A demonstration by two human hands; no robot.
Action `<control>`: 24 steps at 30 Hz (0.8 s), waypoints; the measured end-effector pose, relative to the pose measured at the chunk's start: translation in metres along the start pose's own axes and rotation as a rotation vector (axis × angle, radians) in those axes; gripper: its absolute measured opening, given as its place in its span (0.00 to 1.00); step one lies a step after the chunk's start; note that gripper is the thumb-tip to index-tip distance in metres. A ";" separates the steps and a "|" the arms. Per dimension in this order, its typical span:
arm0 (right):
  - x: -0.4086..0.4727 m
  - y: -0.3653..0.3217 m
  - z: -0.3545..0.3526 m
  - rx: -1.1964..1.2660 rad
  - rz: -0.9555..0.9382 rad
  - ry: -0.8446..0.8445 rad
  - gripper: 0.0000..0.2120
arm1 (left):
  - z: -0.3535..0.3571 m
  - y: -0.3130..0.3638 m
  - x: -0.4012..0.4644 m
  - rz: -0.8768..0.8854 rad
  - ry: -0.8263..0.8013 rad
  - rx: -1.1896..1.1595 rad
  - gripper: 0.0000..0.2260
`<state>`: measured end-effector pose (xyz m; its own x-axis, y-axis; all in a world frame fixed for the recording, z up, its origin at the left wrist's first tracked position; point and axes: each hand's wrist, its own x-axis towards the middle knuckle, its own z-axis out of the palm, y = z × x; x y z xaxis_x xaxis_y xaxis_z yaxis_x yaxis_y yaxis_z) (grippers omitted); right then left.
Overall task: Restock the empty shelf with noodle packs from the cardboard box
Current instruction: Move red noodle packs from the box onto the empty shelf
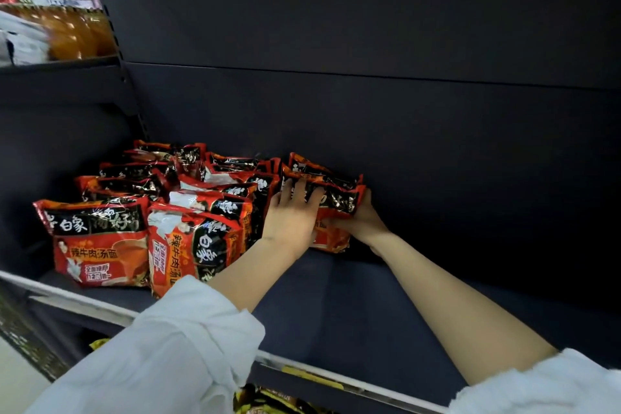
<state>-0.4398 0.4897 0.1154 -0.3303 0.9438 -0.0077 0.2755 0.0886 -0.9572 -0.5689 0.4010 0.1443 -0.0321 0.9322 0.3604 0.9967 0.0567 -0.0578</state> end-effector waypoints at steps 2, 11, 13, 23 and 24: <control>0.000 -0.001 -0.001 -0.022 0.007 0.005 0.56 | -0.004 0.002 -0.001 -0.014 0.011 -0.017 0.29; -0.051 -0.013 -0.034 -0.077 0.055 0.109 0.52 | -0.043 0.015 -0.020 -0.071 0.001 -0.209 0.19; -0.075 -0.016 -0.041 -0.071 0.053 0.167 0.37 | -0.056 0.017 -0.032 -0.108 -0.036 -0.394 0.14; -0.275 -0.037 -0.049 -0.196 -0.110 0.380 0.13 | -0.101 0.078 -0.159 -0.009 0.168 -0.745 0.09; -0.298 -0.032 -0.051 -0.253 -0.112 0.403 0.13 | -0.102 0.093 -0.177 0.026 0.162 -0.763 0.09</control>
<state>-0.3043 0.2215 0.1633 -0.0081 0.9677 0.2521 0.4855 0.2242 -0.8450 -0.4626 0.2052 0.1704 -0.0555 0.8629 0.5023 0.7744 -0.2803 0.5672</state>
